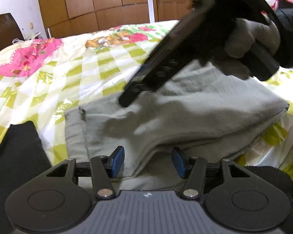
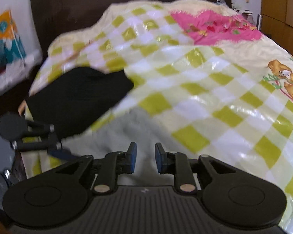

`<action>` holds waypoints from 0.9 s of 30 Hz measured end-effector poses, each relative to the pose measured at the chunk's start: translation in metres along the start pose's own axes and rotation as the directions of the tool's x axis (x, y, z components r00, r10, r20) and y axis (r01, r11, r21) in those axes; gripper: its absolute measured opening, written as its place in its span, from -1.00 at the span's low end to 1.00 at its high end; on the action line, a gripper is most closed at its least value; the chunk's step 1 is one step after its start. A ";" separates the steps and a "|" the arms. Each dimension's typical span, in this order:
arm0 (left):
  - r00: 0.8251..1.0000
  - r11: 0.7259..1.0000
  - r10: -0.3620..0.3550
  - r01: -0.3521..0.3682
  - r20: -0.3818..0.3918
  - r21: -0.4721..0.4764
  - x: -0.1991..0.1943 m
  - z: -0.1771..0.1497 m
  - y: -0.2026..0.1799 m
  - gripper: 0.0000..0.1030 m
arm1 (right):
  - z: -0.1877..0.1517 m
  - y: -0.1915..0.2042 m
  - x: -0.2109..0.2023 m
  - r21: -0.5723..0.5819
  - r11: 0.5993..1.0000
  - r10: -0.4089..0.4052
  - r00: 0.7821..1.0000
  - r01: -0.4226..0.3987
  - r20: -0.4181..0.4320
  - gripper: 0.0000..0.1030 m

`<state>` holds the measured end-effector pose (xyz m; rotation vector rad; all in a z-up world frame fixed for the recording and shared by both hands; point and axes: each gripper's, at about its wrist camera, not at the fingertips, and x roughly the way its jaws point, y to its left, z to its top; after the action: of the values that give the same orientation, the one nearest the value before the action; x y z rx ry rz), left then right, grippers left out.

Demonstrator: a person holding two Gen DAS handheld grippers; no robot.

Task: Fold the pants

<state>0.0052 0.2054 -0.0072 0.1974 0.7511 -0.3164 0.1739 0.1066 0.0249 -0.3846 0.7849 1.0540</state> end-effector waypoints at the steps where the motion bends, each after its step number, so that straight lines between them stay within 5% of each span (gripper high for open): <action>1: 1.000 1.000 -0.005 0.005 -0.017 -0.001 0.003 -0.002 -0.001 0.27 | 0.000 0.002 0.006 -0.008 1.000 0.008 1.000 -0.008 -0.015 -0.57; 3: 0.999 1.000 -0.010 0.010 -0.031 -0.011 0.006 -0.006 0.000 0.27 | 0.005 0.005 0.019 -0.026 0.999 0.022 1.000 -0.022 -0.019 -0.42; 10: 0.999 0.999 -0.031 0.031 -0.032 -0.025 0.012 -0.006 0.005 0.29 | 0.010 0.022 0.066 -0.189 0.982 -0.015 0.996 -0.002 -0.092 -0.39; 12: 0.999 0.999 -0.037 0.036 -0.028 -0.034 0.013 -0.007 0.006 0.29 | 0.008 0.022 0.073 -0.185 0.983 -0.025 0.994 0.004 -0.107 -0.86; 14: 0.999 0.998 -0.042 0.041 -0.024 -0.044 0.014 -0.009 0.008 0.30 | 0.010 0.017 0.070 -0.159 0.987 -0.045 0.994 0.030 -0.096 -1.00; 22: 0.998 0.995 -0.052 0.050 -0.021 -0.084 0.013 -0.014 0.012 0.31 | 0.034 -0.016 0.064 -0.033 0.991 -0.128 0.991 0.127 -0.040 -1.00; 27: 0.999 0.995 -0.050 0.049 -0.016 -0.084 0.011 -0.016 0.010 0.32 | 0.023 -0.006 0.038 -0.067 0.997 0.023 0.999 -0.024 -0.023 -0.65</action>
<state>0.0059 0.2175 -0.0253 0.1033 0.7867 -0.3301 0.1979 0.1425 0.0117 -0.4458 0.7766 1.1019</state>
